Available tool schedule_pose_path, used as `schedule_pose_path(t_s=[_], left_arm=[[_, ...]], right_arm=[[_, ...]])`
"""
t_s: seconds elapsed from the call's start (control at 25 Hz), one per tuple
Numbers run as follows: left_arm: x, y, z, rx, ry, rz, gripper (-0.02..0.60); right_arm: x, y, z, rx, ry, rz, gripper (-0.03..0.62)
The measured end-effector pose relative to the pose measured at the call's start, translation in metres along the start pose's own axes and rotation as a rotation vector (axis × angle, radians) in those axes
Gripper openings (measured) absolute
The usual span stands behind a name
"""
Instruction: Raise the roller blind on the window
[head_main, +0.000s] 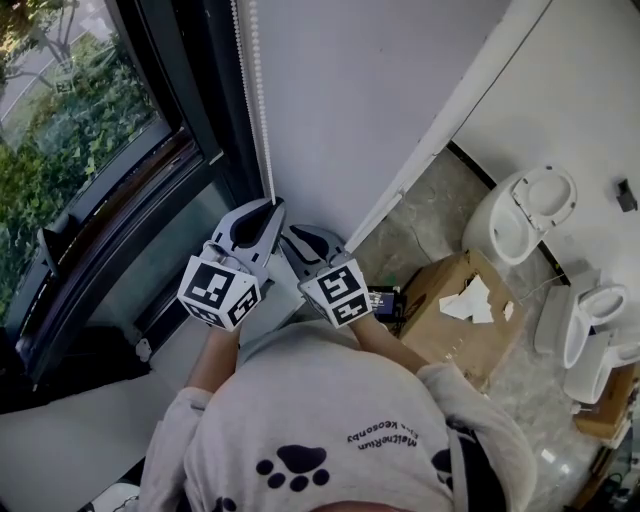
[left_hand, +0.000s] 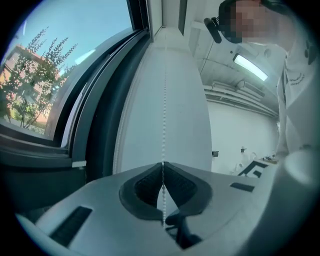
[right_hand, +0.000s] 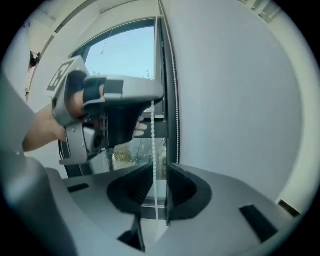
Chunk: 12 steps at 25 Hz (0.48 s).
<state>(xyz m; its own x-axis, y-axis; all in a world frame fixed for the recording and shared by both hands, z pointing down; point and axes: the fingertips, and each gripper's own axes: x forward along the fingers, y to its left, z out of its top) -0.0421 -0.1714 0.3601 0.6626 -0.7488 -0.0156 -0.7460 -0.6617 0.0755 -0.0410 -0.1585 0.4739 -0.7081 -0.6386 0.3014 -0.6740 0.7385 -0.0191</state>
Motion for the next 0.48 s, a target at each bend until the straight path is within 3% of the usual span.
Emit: schedule_pose_path(t_s=[0.2,0.48], left_arm=[[-0.003,0.009,-0.041,0.004,0.074,0.027,0.018],[-0.008,0.011,-0.090,-0.052,0.142,0.032,0.018]], right_arm=[[-0.014,-0.003,0.018,0.015,-0.037,-0.003,0.086],[-0.028,0.002,0.055,-0.006,-0.114,0.005,0.086]])
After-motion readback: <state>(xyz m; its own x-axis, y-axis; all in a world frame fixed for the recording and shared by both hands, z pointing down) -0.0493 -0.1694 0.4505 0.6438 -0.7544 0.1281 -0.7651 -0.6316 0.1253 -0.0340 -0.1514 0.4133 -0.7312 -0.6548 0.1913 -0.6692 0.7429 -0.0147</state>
